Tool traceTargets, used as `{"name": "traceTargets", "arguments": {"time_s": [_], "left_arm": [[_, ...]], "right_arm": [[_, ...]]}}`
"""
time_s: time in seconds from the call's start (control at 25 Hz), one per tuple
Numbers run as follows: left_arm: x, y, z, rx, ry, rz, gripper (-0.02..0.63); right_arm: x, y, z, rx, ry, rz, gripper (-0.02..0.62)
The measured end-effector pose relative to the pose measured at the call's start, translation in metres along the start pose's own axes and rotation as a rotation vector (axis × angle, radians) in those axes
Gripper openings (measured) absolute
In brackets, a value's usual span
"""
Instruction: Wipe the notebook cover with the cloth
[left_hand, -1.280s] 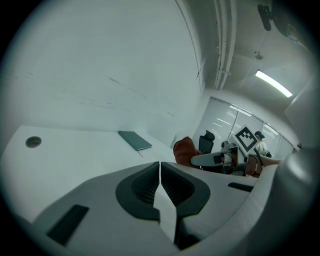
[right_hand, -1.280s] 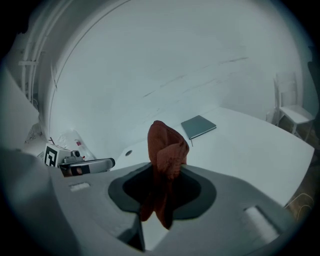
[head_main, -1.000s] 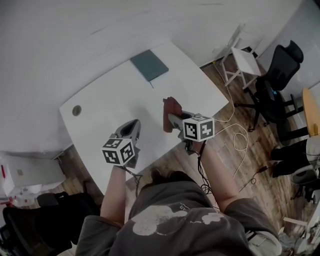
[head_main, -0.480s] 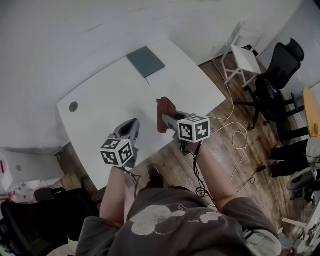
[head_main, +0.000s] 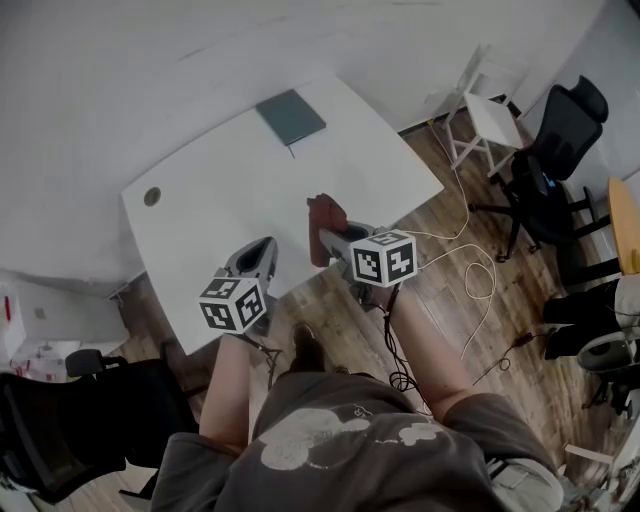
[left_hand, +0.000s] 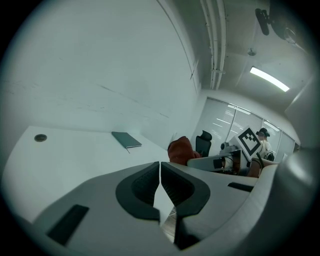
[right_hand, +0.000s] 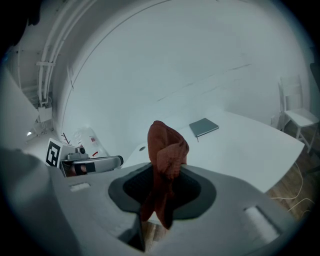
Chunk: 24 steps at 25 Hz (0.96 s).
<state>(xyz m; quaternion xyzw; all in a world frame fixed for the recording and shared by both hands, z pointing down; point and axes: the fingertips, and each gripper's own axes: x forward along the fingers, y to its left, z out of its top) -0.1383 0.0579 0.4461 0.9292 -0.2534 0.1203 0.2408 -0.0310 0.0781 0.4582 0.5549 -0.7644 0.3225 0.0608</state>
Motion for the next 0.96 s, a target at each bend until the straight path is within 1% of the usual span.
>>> {"name": "traceTargets", "arguments": {"time_s": [0.6,0.96], "left_arm": [[-0.071,-0.063,-0.044,0.0,-0.043,0.041,0.005],[-0.095,-0.08,-0.055,0.004,-0.061,0.057,0.005]], "right_arm": [[-0.07,0.051,-0.054,-0.032,0.001,0.048,0.106],[-0.091,0.071,-0.07,-0.051,-0.003,0.07,0.106]]}}
